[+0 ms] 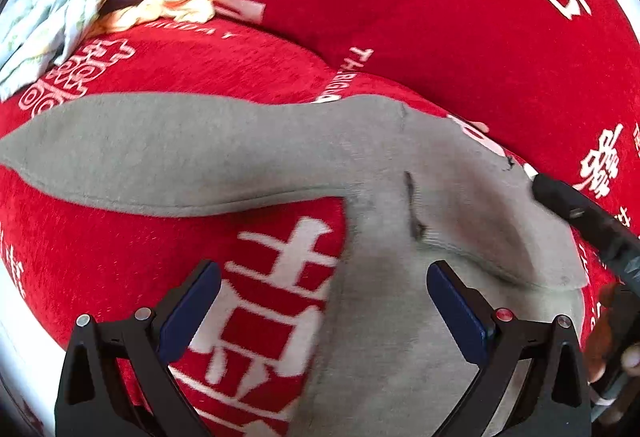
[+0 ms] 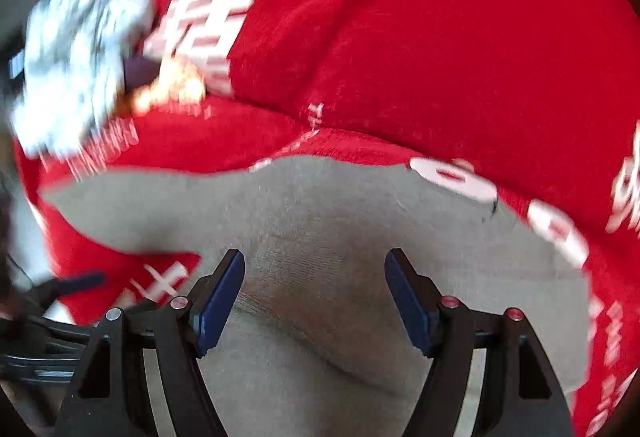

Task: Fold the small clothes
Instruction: 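Lay the sleeve on the sweater and open the right tool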

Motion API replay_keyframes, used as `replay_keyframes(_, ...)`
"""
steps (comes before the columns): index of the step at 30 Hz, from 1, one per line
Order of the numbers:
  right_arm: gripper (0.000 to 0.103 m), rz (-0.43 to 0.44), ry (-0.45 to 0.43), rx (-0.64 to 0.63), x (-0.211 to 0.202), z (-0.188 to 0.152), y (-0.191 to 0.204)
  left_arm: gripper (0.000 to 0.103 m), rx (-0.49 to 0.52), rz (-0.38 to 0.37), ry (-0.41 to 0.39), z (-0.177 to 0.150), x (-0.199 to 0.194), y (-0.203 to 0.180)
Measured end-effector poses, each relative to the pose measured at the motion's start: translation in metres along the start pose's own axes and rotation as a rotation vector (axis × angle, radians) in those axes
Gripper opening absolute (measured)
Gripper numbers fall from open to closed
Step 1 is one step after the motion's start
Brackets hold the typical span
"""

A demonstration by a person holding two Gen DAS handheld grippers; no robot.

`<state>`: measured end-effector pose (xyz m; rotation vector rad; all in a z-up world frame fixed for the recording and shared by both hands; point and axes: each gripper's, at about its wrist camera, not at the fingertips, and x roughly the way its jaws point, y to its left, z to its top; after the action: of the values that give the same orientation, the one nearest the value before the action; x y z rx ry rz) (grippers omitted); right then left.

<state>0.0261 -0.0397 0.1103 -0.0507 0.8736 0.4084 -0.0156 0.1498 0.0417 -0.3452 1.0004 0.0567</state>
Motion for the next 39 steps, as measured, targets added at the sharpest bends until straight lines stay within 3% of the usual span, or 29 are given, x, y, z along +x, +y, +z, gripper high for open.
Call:
replay_keyframes(2,0.077,0.038,-0.027,0.071,-0.012,-0.004,-0.02,0.103,0.022,-0.002,0.005,0.0,0.001,-0.01)
replay_keyframes(4,0.078,0.017,-0.049,0.114,-0.02,-0.009,-0.038,0.103,0.044,-0.009,0.013,-0.002,0.002,-0.022)
replay_keyframes(10,0.078,-0.222,0.006,0.201,-0.026,-0.045,-0.103,0.103,0.148,-0.029,0.016,-0.003,0.009,-0.069)
replay_keyframes(14,0.078,-0.227,0.043,0.297,-0.022,-0.075,-0.14,0.103,0.197,-0.076,0.059,-0.001,0.028,-0.107)
replay_keyframes(16,0.077,-0.236,0.042,0.308,-0.021,-0.086,-0.154,0.103,0.246,-0.058,0.083,-0.003,0.043,-0.126)
replay_keyframes(18,0.077,-0.298,0.048,0.36,-0.021,-0.097,-0.175,0.103,0.29,0.002,0.105,-0.005,0.06,-0.137)
replay_keyframes(21,0.075,-0.198,-0.013,0.425,-0.037,-0.112,-0.199,0.103,0.325,0.085,0.093,-0.009,0.071,-0.136)
replay_keyframes(25,0.078,-0.289,-0.034,0.341,-0.058,-0.111,-0.192,0.103,0.27,0.064,0.09,-0.006,0.067,-0.131)
replay_keyframes(28,0.078,-0.262,-0.05,0.316,-0.057,-0.105,-0.187,0.103,0.274,0.042,0.092,-0.005,0.067,-0.144)
replay_keyframes(32,0.078,-0.266,0.007,0.265,-0.03,-0.097,-0.182,0.103,0.375,0.1,0.093,-0.014,0.083,-0.164)
replay_keyframes(34,0.077,-0.297,0.067,0.292,-0.014,-0.1,-0.192,0.103,0.37,0.092,0.079,-0.013,0.082,-0.161)
replay_keyframes(37,0.078,-0.356,0.06,0.302,-0.017,-0.095,-0.191,0.103,0.335,0.115,0.065,-0.009,0.071,-0.152)
replay_keyframes(39,0.078,-0.329,0.026,0.298,-0.026,-0.095,-0.179,0.103,0.305,0.115,0.032,-0.009,0.059,-0.141)
